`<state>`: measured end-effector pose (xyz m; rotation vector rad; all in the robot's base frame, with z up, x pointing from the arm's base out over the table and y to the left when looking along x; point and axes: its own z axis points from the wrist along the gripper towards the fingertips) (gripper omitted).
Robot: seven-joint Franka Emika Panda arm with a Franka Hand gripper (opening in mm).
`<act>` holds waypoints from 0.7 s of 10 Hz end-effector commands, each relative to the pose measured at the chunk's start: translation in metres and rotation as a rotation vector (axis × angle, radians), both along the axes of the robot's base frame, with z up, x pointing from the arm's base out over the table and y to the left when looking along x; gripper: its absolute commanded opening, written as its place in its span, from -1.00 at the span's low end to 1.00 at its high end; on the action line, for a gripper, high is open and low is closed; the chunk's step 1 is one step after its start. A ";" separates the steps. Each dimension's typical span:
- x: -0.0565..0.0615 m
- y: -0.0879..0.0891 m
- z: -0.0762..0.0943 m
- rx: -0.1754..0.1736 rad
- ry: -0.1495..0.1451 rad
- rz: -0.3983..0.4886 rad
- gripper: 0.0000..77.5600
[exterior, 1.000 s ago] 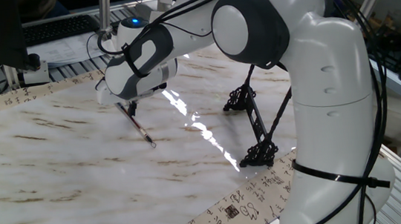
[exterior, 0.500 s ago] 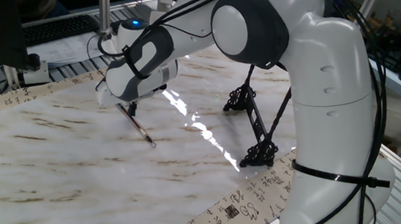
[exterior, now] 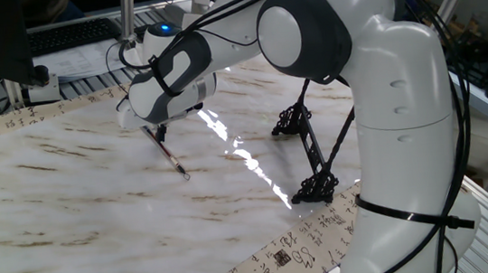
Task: Place the brush on the pen rack
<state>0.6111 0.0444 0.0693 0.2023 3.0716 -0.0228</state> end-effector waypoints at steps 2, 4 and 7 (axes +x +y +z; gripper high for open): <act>0.001 0.000 0.001 0.000 -0.004 -0.002 -1.00; 0.001 0.000 0.001 -0.001 -0.005 0.001 -1.00; 0.001 0.000 0.001 -0.001 -0.009 0.003 -1.00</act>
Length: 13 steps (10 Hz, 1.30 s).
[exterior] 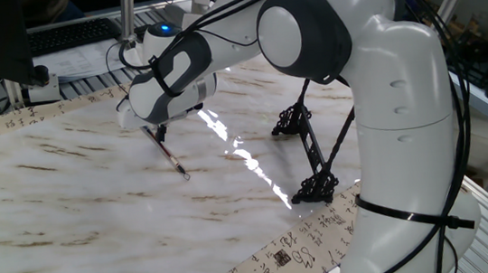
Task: Place the brush on the pen rack
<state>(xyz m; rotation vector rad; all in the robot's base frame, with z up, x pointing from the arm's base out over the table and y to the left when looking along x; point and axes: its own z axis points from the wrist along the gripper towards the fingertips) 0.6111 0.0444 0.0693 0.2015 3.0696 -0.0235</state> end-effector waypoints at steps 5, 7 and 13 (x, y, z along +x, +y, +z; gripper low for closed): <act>0.001 0.000 0.002 -0.001 -0.011 -0.007 1.00; 0.001 0.000 0.002 -0.001 -0.011 -0.007 1.00; 0.001 0.000 0.002 -0.001 -0.011 -0.007 1.00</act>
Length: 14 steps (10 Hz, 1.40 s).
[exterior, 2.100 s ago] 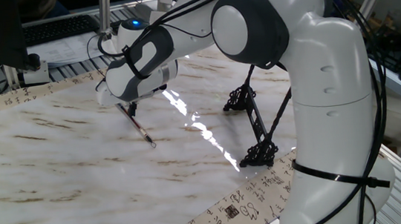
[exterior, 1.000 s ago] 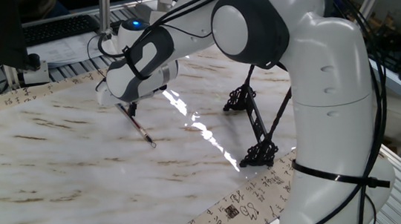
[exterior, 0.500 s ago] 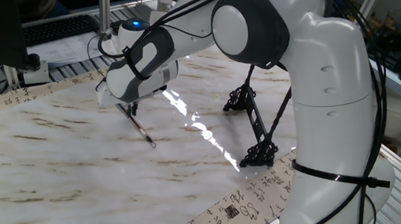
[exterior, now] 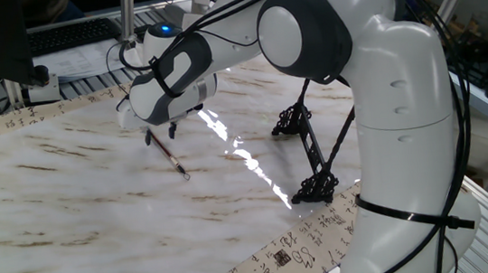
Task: Place the brush on the pen rack
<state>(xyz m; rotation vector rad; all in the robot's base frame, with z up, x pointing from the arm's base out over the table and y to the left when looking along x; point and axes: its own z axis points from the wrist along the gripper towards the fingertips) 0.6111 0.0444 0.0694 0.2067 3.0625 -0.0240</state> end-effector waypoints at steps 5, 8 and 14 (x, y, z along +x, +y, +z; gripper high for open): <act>-0.002 0.005 -0.001 -0.002 0.008 0.073 1.00; -0.004 0.008 -0.005 -0.003 0.007 0.073 1.00; -0.004 0.007 -0.009 0.002 0.005 0.074 1.00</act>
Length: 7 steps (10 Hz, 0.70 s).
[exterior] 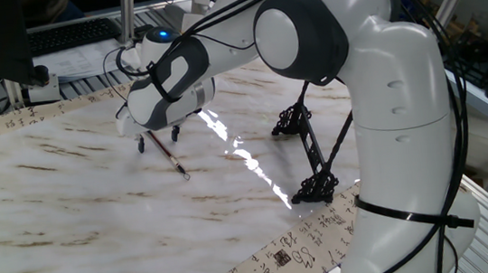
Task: Place the brush on the pen rack
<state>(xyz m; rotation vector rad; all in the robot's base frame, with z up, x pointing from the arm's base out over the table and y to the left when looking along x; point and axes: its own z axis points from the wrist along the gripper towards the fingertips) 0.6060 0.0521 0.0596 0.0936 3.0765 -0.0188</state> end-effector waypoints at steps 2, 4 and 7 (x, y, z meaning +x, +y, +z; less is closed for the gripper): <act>0.001 0.000 0.001 0.001 -0.004 0.001 1.00; 0.001 0.000 0.001 0.001 -0.003 0.002 1.00; 0.001 0.000 0.000 0.011 -0.003 -0.001 1.00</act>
